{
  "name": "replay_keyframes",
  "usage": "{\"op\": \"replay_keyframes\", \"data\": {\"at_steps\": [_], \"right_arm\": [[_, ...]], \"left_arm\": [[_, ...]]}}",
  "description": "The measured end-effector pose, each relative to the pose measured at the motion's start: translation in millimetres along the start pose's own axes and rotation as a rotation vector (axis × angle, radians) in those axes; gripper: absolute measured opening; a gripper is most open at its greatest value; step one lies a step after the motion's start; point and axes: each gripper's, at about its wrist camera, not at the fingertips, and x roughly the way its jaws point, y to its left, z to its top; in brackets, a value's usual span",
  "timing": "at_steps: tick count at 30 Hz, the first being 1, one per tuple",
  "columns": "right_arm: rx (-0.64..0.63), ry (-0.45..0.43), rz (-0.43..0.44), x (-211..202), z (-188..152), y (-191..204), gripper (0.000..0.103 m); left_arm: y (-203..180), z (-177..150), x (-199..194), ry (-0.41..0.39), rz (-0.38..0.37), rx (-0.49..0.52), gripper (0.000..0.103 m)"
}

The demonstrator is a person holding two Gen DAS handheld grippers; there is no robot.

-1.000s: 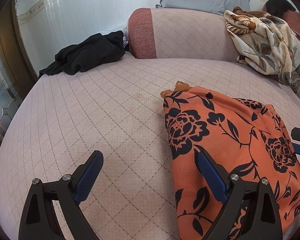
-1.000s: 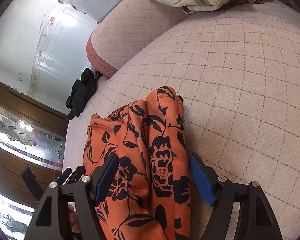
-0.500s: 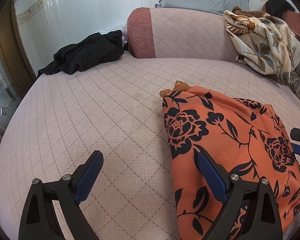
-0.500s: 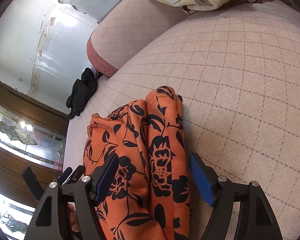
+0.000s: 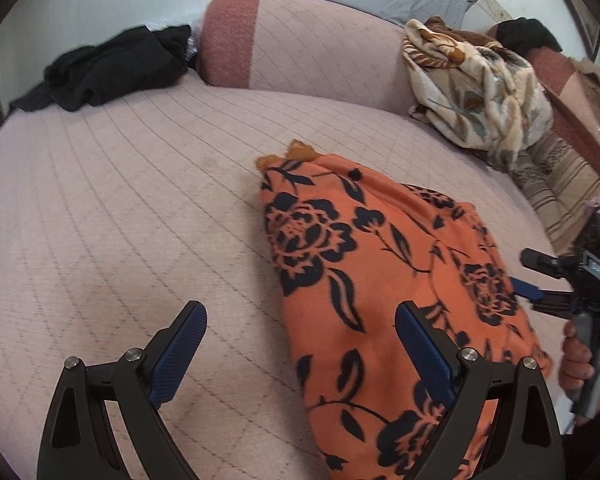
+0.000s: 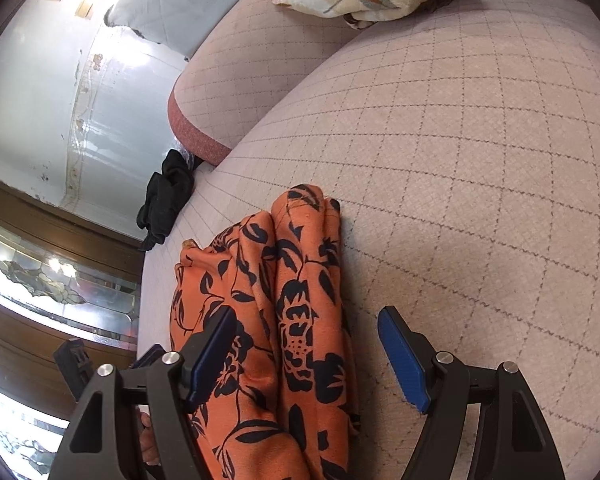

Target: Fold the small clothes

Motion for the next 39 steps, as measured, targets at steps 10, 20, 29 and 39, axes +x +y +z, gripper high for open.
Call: {"op": "replay_keyframes", "data": {"at_steps": [10, 20, 29, 39], "right_arm": [[0.085, 0.19, 0.125, 39, -9, -4, 0.083], [0.046, 0.18, 0.126, 50, -16, 10, 0.087], [0.023, 0.172, 0.11, 52, -18, 17, 0.087], [0.02, 0.171, 0.11, 52, -18, 18, 0.087]], "left_arm": [[-20, -9, 23, 0.091, -0.081, 0.008, 0.095], [-38, -9, 19, 0.037, 0.004, 0.077, 0.095], [-40, -8, 21, 0.029, 0.024, 0.081, 0.095], [-39, -9, 21, 0.028, 0.029, 0.078, 0.095]]}}
